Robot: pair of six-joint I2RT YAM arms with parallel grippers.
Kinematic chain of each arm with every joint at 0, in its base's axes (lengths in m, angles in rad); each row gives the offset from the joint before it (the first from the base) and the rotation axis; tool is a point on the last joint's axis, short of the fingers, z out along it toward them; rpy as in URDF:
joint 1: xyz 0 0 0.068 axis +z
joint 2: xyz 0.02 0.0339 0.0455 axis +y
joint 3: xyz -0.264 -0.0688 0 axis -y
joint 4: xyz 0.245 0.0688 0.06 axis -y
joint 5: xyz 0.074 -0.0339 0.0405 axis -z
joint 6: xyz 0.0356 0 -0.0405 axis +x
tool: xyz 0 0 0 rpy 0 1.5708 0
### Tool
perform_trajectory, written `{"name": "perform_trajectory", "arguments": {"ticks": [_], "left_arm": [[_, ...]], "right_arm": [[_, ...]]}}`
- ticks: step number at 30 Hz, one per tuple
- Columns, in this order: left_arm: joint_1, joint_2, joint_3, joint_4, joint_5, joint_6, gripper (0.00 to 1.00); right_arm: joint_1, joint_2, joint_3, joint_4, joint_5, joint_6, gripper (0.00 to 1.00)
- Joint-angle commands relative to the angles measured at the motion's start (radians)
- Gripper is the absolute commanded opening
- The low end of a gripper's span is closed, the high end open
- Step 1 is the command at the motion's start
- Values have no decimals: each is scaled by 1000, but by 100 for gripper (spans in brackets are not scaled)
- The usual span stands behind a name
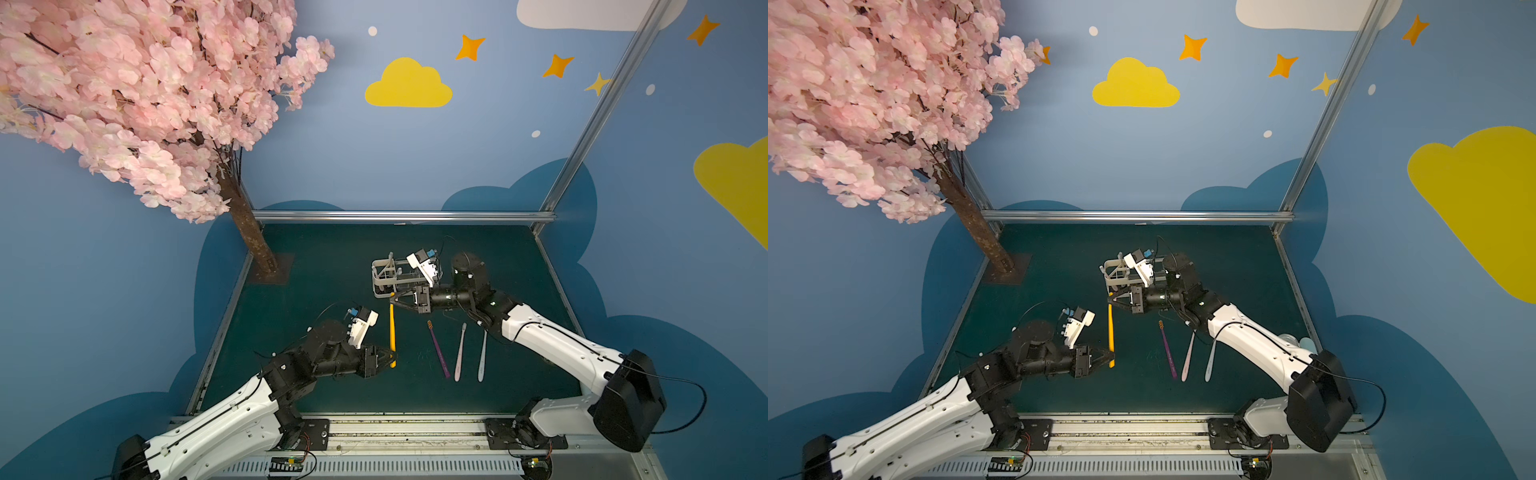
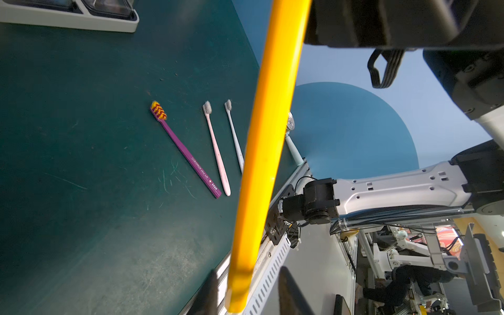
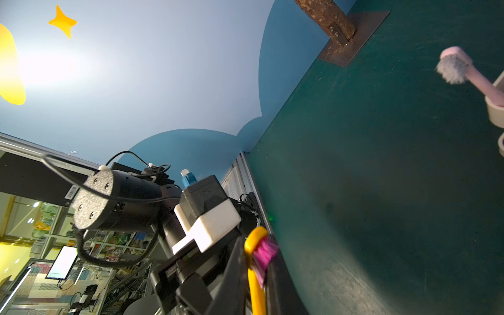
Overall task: Place the toothbrush into the toothbrush holder
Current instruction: Pick up the toothbrush from the center of the board.
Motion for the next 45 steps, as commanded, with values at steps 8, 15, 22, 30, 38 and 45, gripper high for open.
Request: {"name": "perform_trajectory", "arguments": {"ticks": [8,15,22,30,38,45], "left_arm": [[80,13,185,-243,-11,105,75],[225,34,357,-443,-138,227,94],[398,107,405,-541,-318,280,100],[513,88,391,-565,-406,260,100],[561,65,376,-559,-379,255,100],[614,53,363,-543,-332,255,100]], "right_arm": [[-8,-146,45,-137,331,-252,0],[-8,-198,77,-179,522,-363,0],[28,-202,112,-199,725,-472,0],[52,-118,156,-126,781,-553,0],[77,-31,47,318,698,-613,0],[88,99,96,447,622,-639,0]]}}
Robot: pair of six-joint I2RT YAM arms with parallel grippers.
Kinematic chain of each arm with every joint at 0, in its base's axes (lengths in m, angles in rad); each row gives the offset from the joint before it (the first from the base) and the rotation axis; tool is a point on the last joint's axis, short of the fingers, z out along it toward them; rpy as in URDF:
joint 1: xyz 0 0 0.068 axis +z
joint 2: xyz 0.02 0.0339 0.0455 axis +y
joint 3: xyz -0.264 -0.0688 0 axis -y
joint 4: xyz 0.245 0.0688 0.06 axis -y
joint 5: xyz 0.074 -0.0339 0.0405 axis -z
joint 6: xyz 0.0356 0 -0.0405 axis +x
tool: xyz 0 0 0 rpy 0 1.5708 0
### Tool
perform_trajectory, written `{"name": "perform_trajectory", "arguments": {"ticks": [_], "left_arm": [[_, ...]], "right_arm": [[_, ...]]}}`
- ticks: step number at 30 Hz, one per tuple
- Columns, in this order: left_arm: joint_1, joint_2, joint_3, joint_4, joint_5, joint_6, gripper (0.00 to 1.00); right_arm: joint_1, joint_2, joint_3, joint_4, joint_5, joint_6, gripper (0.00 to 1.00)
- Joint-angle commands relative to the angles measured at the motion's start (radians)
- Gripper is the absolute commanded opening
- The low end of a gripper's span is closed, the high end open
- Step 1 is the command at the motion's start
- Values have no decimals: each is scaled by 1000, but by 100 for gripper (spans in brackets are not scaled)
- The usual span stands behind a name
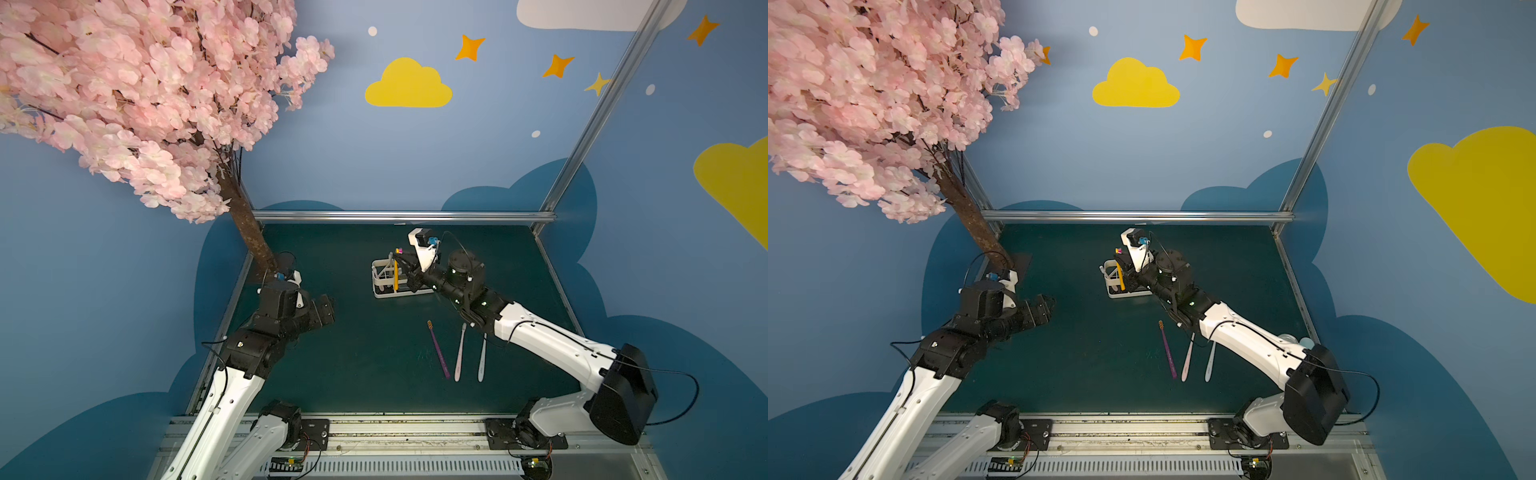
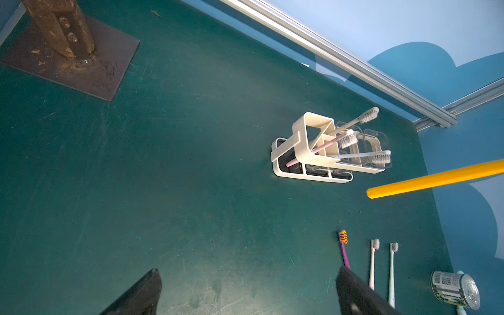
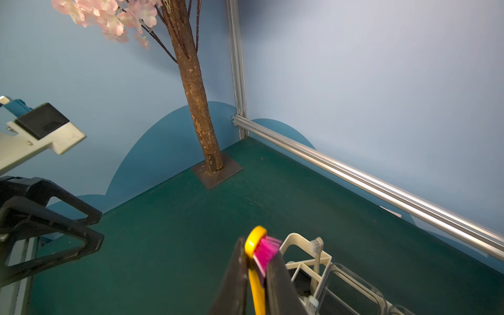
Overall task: Place the toothbrush into the toothbrush holder
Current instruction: Place the toothbrush in the toothbrush holder.
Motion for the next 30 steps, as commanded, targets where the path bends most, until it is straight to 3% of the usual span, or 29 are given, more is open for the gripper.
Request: {"name": "perform_trajectory", "arguments": {"ticks": [1,13,30], "left_arm": [[17,-10,-10,0,29,5,100],[41,-28,-16,8,51,7,100],[62,-29,-21,18,85,4,100]], "right_arm": [[7,39,25,185,-36,-39,0],[1,182,6,439,31,-123,0],[-2,227,-101,540,154,-106,0]]}}
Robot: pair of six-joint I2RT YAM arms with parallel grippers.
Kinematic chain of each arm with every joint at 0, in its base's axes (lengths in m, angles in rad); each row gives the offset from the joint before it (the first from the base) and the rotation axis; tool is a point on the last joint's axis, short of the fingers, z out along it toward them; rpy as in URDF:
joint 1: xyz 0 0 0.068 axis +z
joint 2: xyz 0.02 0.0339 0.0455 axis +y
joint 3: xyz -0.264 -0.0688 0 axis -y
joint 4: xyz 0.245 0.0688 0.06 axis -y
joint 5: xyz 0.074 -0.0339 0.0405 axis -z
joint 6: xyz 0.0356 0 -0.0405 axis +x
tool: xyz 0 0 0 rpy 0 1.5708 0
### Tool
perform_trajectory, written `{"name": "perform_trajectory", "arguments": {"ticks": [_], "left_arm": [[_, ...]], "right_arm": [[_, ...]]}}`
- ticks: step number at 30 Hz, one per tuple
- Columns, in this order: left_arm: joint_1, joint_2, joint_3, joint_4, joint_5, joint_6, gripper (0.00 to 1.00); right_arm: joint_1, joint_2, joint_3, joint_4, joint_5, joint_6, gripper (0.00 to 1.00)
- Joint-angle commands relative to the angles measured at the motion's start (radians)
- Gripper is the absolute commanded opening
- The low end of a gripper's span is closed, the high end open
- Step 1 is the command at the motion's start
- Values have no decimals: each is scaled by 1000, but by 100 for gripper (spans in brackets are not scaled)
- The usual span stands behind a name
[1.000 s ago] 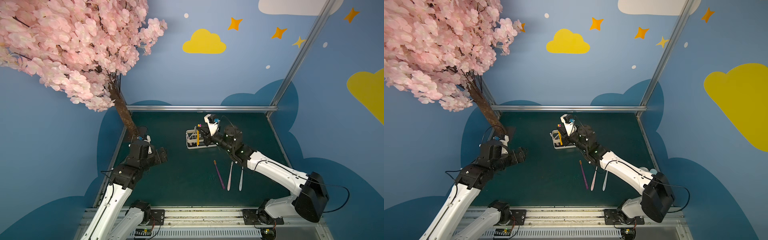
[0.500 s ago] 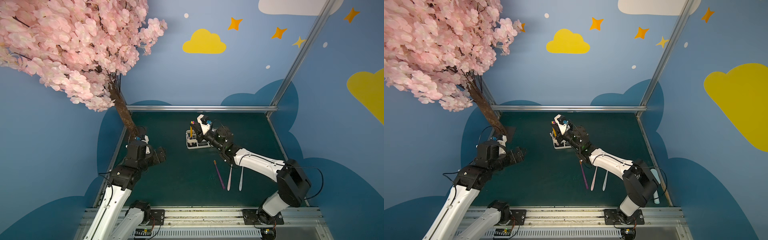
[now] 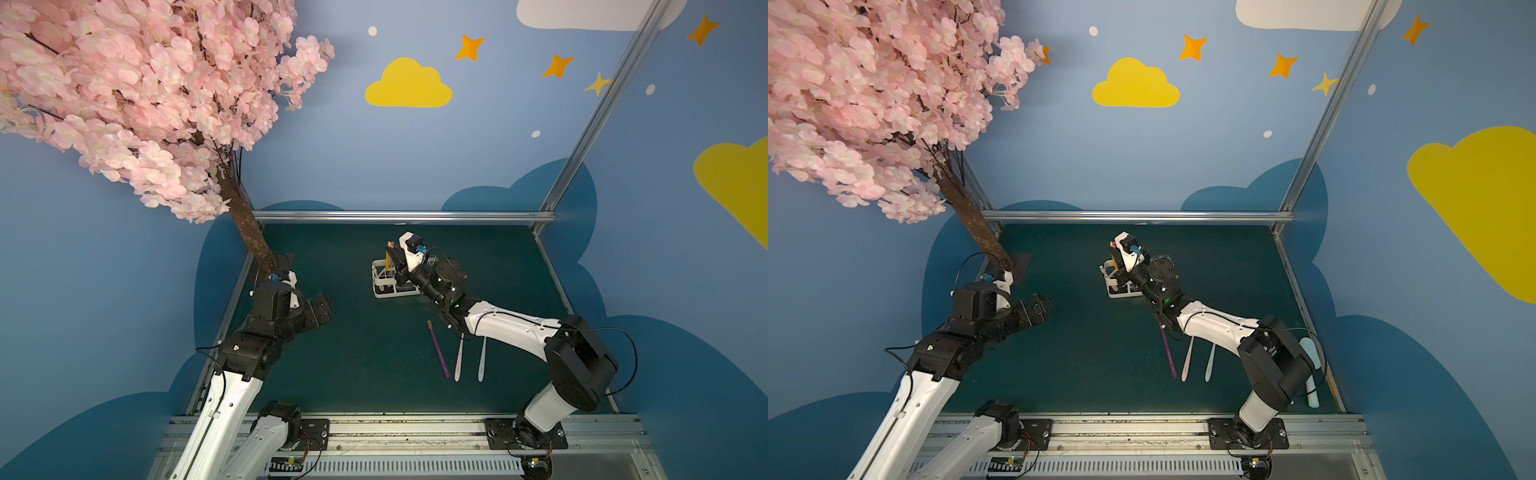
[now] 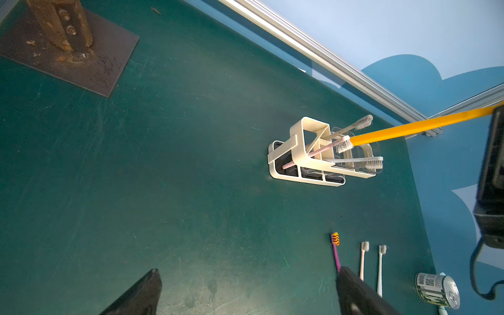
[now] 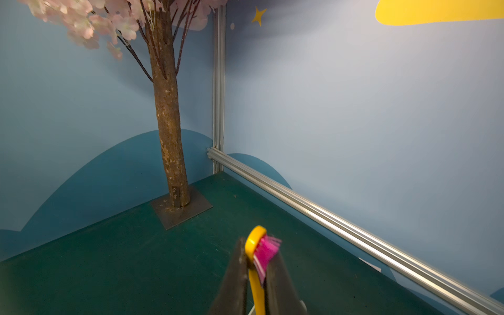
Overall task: Place the toothbrush into the toothbrush holder
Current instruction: Place the toothbrush in the toothbrush holder.
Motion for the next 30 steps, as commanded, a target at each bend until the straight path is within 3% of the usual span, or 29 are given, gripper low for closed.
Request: {"name": "perform_trajectory", "arguments": {"ticks": [1,30], "left_arm": [[8,-8,-12,12,18,4,100],[22,-5,-16,18,38,2,100]], "right_arm": [[-3,20,-20,65,38,9,0],[-7,188,-68,179,110,66,0]]}}
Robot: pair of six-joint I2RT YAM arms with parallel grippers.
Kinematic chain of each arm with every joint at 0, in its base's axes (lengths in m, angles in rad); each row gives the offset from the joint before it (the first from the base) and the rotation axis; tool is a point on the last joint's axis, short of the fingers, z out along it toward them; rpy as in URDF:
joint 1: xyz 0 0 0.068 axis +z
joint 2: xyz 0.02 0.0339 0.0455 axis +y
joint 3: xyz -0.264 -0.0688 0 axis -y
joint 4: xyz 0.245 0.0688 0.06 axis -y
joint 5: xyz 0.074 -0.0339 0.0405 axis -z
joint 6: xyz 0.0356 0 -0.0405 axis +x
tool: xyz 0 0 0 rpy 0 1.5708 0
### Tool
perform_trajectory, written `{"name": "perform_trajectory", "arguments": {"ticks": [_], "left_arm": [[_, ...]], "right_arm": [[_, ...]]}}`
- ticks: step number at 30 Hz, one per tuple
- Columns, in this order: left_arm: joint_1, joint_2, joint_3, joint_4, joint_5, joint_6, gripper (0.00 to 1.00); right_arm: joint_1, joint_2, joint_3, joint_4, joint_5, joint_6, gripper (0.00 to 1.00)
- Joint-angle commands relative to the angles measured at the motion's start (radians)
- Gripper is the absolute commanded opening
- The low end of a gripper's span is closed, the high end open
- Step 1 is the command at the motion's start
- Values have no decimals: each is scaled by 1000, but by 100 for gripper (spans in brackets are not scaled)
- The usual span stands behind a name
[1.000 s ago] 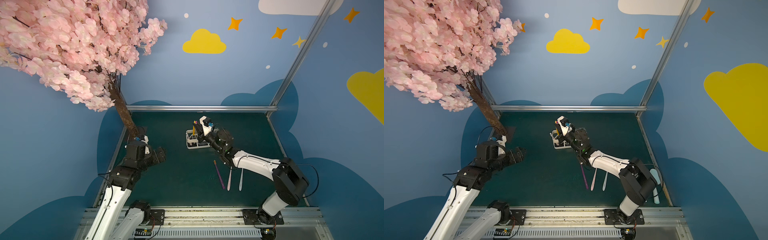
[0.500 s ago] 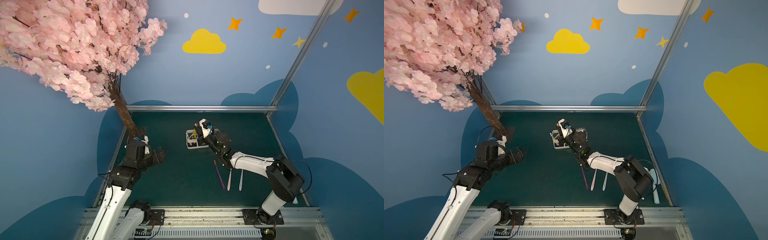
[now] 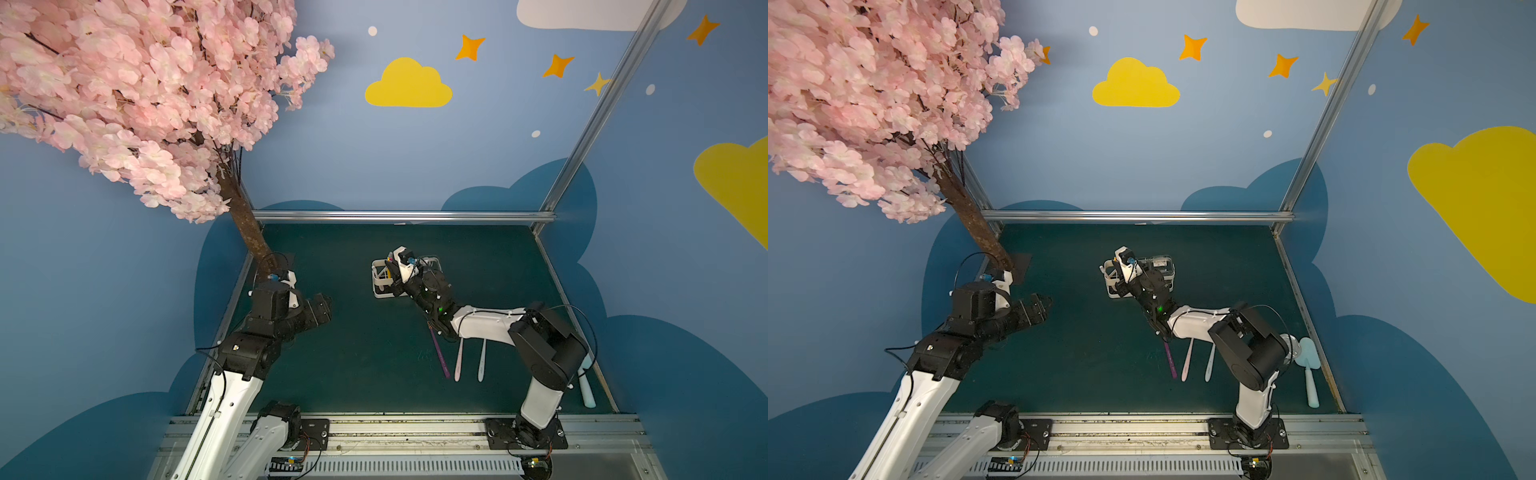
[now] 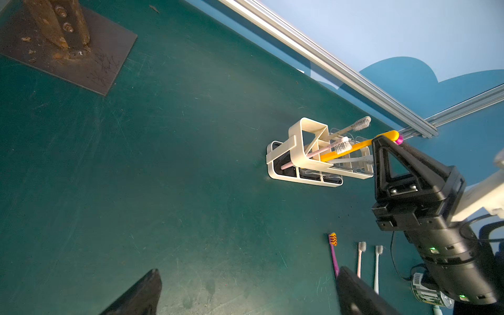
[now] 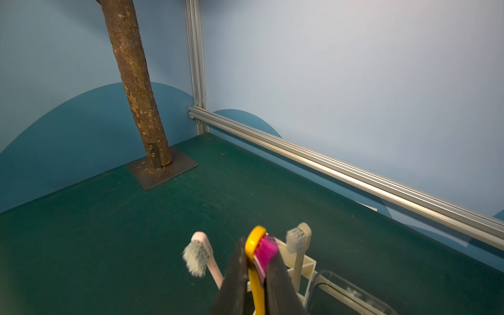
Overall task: Place the toothbrush into the toothbrush holder
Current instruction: Place the toothbrush in the toothbrush holder.
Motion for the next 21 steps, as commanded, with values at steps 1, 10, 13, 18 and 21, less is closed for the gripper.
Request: {"name": "perform_trajectory", "arguments": {"ticks": [1,10,13,18,21], "left_arm": [[6,-5,-12,11,18,2,100],[11,-5,-14,12,24,2,100],[11,-5,-14,12,24,2,100],[14,-5,-15,14,25,2,100],[15,-3,-15,15,27,3,100]], "right_arm": [[-5,22,-15,71,29,31,0],[-5,77,-19,115,28,56,0],[-5,88,-21,123,26,60,0],[-4,95,-29,122,35,55,0],[-2,92,-36,120,37,51,0]]}}
